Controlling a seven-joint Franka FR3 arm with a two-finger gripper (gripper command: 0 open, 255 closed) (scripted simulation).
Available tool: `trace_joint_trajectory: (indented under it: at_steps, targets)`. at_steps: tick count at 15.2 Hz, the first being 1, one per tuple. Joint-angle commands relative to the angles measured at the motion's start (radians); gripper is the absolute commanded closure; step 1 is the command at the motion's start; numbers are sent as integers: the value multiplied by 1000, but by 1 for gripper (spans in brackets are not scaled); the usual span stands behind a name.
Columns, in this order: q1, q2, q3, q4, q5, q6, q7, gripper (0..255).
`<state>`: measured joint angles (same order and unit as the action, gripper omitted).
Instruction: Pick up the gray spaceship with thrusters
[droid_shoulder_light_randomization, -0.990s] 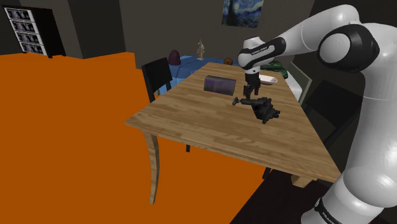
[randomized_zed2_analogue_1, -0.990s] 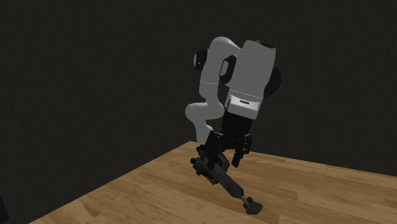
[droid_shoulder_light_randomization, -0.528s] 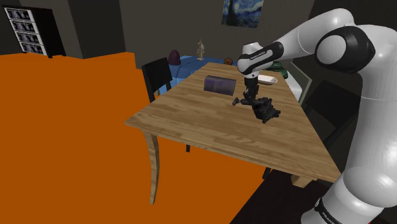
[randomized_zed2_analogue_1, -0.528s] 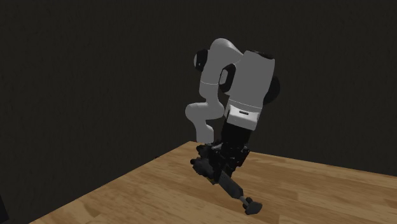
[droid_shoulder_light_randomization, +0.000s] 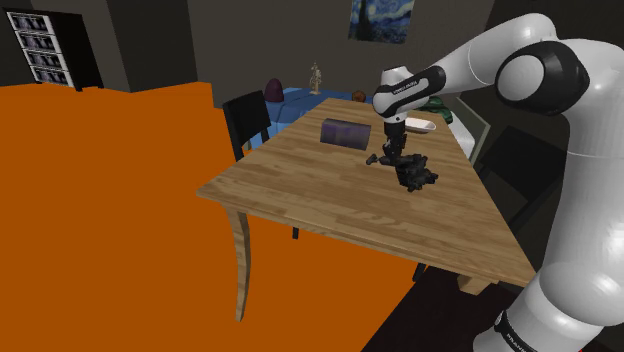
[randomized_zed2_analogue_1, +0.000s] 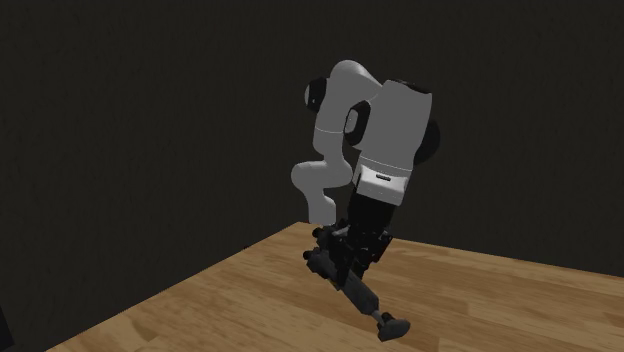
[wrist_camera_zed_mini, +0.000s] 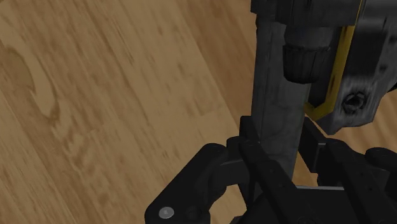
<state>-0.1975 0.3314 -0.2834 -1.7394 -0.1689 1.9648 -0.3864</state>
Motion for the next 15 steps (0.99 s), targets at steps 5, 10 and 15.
trace_joint_trajectory:
  at_steps: [5,10,15]
  targets:
    - [2,-22,-1,39,-2,-59,-9,255]
    - [4,-39,-2,84,-3,-119,-19,255]
    - [5,-50,-3,135,-3,-181,-30,255]
